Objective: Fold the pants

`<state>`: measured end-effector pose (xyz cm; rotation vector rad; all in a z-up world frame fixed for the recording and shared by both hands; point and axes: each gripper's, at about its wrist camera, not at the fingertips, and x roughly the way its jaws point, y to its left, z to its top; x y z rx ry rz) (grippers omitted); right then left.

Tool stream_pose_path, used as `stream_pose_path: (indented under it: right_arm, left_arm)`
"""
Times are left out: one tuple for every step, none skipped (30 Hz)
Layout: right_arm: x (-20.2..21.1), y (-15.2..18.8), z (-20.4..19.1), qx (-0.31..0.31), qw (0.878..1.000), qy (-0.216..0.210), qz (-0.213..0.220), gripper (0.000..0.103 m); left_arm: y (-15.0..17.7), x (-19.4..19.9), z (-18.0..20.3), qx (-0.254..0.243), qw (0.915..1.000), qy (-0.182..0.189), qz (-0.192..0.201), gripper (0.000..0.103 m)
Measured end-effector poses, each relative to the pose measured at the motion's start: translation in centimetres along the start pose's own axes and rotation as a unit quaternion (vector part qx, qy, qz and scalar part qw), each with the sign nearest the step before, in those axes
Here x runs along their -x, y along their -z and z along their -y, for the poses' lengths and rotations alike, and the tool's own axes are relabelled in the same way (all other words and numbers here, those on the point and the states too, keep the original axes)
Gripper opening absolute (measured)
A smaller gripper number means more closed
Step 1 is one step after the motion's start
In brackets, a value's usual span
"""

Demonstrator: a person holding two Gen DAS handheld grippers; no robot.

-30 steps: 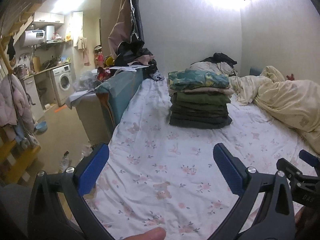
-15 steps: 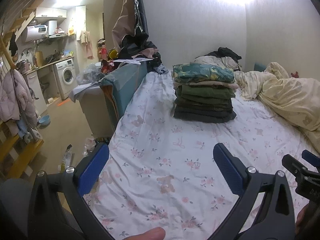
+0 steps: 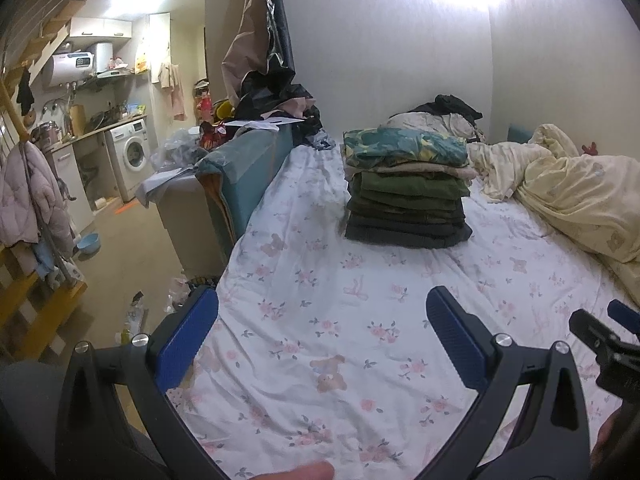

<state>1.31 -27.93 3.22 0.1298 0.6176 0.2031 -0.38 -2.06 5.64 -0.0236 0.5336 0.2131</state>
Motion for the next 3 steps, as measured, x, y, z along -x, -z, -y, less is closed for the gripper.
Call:
stream_pose_path:
  right_arm:
    - [-0.04,-0.02,-0.01,0.001,1.0,0.0,0.0,0.103]
    - [-0.08,0.0,-0.01,0.001,1.0,0.0,-0.001,0.103]
    - [-0.07,-0.01,-0.04,0.001,1.0,0.001,-0.001,0.103]
  left_arm:
    - [0.04,-0.02,0.01,0.002,1.0,0.001,-0.001,0.102]
    - [0.1,-0.03,0.06,0.003,1.0,0.003,-0.002,0.102]
    - [0.14,-0.01,0.1,0.002,1.0,0.004,-0.004,0.102]
